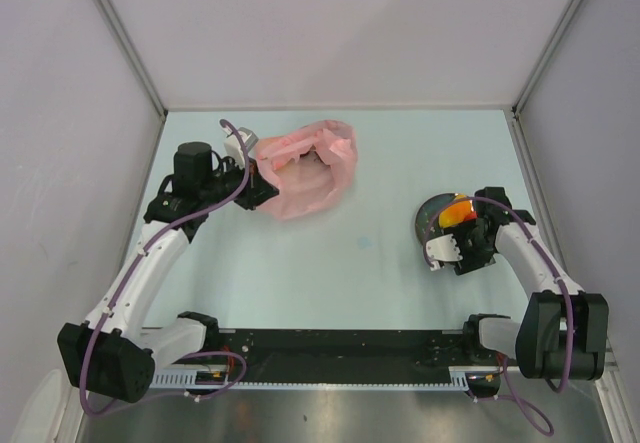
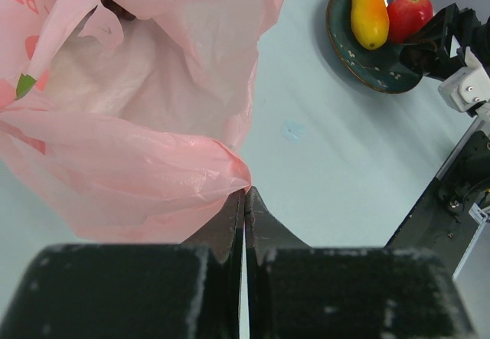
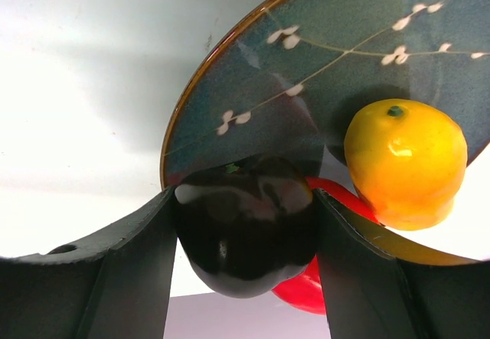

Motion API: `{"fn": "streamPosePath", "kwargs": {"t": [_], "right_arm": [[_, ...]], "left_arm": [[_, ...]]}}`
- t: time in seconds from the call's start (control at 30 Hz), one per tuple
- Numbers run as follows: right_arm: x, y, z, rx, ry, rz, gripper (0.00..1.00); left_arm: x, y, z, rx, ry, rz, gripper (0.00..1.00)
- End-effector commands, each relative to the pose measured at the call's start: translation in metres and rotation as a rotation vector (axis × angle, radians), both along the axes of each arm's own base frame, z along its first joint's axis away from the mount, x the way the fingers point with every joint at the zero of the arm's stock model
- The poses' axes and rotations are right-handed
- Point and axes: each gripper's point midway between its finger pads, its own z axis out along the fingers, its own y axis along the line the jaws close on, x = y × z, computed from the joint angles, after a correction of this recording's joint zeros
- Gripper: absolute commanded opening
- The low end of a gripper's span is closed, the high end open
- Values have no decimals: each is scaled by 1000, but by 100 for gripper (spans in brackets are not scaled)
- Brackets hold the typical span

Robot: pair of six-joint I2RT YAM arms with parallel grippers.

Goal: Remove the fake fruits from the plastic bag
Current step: Place the fake fruit on the plate.

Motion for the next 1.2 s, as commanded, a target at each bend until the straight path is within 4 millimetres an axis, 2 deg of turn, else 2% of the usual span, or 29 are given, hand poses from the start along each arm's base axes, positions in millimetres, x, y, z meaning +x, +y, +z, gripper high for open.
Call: {"fn": "streamPosePath", "kwargs": {"t": [0.0, 0.2, 0.3, 0.4, 0.43, 0.6, 0.67, 0.73, 0.77, 0.8, 0.87, 0.9, 0.97, 1.0, 1.07, 1.1, 1.17], "right_arm": [[1, 2, 9, -8, -34, 77, 61], [-13, 15, 28, 29, -83, 154, 70], [-20, 15, 31, 23, -77, 170, 73], [-18, 10, 27, 11, -61, 129, 76], [-14, 8, 28, 6, -73, 114, 80], [-4, 4, 23, 12, -75, 36, 80], [-3, 5, 26, 19, -89, 45, 79], [-7, 16, 37, 62, -127, 87, 80], [-7, 23, 44, 89, -147, 111, 80], [-8, 41, 62, 176, -207, 149, 80], [-6, 65, 85, 294, -278, 169, 82], [1, 88, 109, 430, -342, 141, 84], [8, 114, 135, 585, -383, 77, 89], [16, 141, 157, 712, -396, 5, 89], [26, 168, 173, 807, -403, -64, 86], [31, 196, 193, 873, -451, -66, 84], [39, 230, 202, 992, -358, -192, 77]], "left_arm": [[3, -3, 10, -16, -54, -17, 0], [2, -3, 9, -20, -50, -19, 0], [1, -3, 9, -23, -50, -19, 0], [0, -4, 9, -29, -54, -20, 0], [0, -4, 9, -30, -54, -23, 0], [-1, -4, 10, -30, -57, -22, 0], [-1, -4, 12, -31, -61, -23, 0], [-2, -3, 11, -29, -57, -22, 0], [-3, -3, 12, -30, -57, -24, 0], [-2, -3, 13, -27, -59, -24, 0], [-4, -3, 18, -29, -71, -28, 0], [-4, -3, 21, -29, -80, -27, 0], [-5, -2, 30, -29, -103, -24, 0], [-5, -1, 32, -22, -112, -27, 0], [-6, 3, 37, -11, -128, -17, 0], [-7, 5, 38, -2, -137, -16, 0], [-11, 8, 41, 3, -143, -14, 0]]}}
